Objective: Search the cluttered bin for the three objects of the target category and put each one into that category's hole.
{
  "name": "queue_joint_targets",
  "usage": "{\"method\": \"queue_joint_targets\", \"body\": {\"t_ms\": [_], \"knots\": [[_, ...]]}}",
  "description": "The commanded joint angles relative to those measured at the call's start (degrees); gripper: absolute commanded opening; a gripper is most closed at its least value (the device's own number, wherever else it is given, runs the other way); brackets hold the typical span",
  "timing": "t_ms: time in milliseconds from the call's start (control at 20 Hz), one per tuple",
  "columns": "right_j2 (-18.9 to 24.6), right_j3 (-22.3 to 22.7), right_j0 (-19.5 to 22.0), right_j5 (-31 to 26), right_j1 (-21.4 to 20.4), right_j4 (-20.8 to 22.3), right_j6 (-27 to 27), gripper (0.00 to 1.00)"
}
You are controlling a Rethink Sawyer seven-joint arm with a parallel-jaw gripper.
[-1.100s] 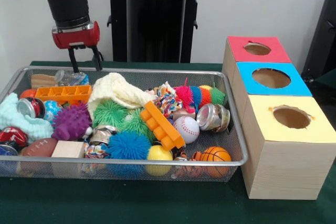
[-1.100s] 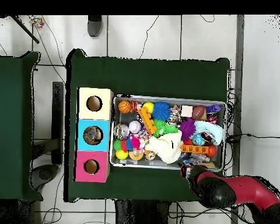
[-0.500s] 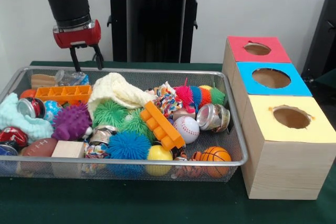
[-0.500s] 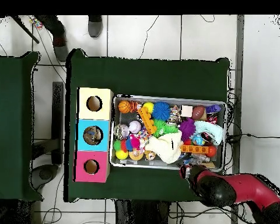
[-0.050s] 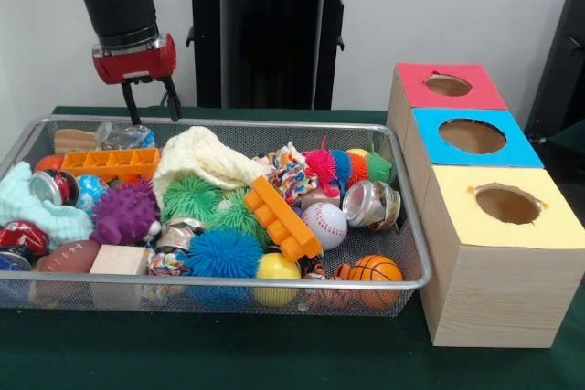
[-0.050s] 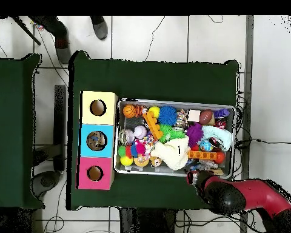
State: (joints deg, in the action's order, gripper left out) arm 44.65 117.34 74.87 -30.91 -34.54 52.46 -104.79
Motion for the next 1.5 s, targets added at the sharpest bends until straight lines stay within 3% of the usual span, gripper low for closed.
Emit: {"method": "queue_joint_targets", "body": {"t_ms": [50,650,900,1500], "knots": [[3.06,-9.18,-0.89,-9.6,2.54,-0.86,20.96,1.0],[5.61,-16.33,-3.31,-15.41,3.24,-1.99,25.26,1.0],[5.36,-17.71,-5.32,-15.64,3.21,-1.59,23.95,1.0],[1.59,-10.07,-8.04,-7.43,-1.01,0.02,11.14,1.0]]}}
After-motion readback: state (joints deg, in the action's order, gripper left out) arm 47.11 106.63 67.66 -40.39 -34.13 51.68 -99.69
